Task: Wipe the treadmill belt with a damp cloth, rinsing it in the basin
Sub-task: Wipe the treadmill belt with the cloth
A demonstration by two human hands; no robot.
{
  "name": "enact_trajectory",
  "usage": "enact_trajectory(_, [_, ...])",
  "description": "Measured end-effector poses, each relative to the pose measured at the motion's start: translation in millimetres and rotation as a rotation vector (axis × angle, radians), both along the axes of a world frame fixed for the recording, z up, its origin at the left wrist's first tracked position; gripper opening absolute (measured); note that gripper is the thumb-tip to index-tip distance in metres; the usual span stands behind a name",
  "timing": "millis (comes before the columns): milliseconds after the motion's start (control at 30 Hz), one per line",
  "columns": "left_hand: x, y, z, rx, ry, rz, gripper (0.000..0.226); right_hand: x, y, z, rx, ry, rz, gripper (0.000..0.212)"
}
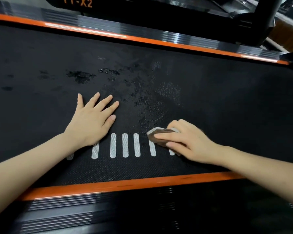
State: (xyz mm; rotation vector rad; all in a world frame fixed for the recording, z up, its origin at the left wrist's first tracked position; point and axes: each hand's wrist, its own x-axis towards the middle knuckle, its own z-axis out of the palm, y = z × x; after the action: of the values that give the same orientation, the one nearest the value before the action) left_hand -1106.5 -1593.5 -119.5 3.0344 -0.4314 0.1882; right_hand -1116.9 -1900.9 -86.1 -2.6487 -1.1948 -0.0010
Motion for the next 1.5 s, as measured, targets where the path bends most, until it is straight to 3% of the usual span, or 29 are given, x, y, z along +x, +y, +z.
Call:
enact_trajectory(133, [3.6,-4.2,1.8,0.014,-0.004,0.001,0.071,-11.1,-13.3,0.7,0.032,0.036,-0.017,0.041])
enact_trajectory(367, [3.0,-1.6,2.0,0.010,-0.006,-0.008,0.069,-16.5,66.6,-1.7,0.052,0.011,0.155,0.036])
enact_trajectory(467, [1.3,1.8,0.7,-0.005,-0.019,-0.014,0.067,-23.6,22.8,5.4,-0.029,0.072,0.256,0.040])
enact_trajectory(633, [3.5,-2.1,1.3,0.027,-0.014,-0.014,0.068,-27.5,-55.6,15.1,-0.043,0.234,0.041,0.040])
enact_trajectory(867, [3.8,-3.4,2.7,0.035,-0.003,-0.007,0.070,-35.6,67.6,4.3,0.012,0.225,0.286,0.037])
enact_trajectory(1000, [3.0,2.9,2.6,0.041,-0.007,-0.015,0.071,-31.6,48.8,6.7,-0.017,0.160,0.305,0.036])
enact_trajectory(1233, [1.3,-3.9,2.3,0.050,0.003,0.002,0.073,34.3,11.2,-7.4,0.013,0.005,0.055,0.037])
enact_trajectory(1400, [0.0,-4.4,4.4,0.062,0.005,0.015,0.075,102.7,79.1,-10.5,0.001,-0.149,-0.591,0.036])
enact_trajectory(1500, [-0.9,-5.2,5.9,0.066,0.013,0.020,0.076,55.5,101.2,-9.8,0.053,-0.197,-0.498,0.036])
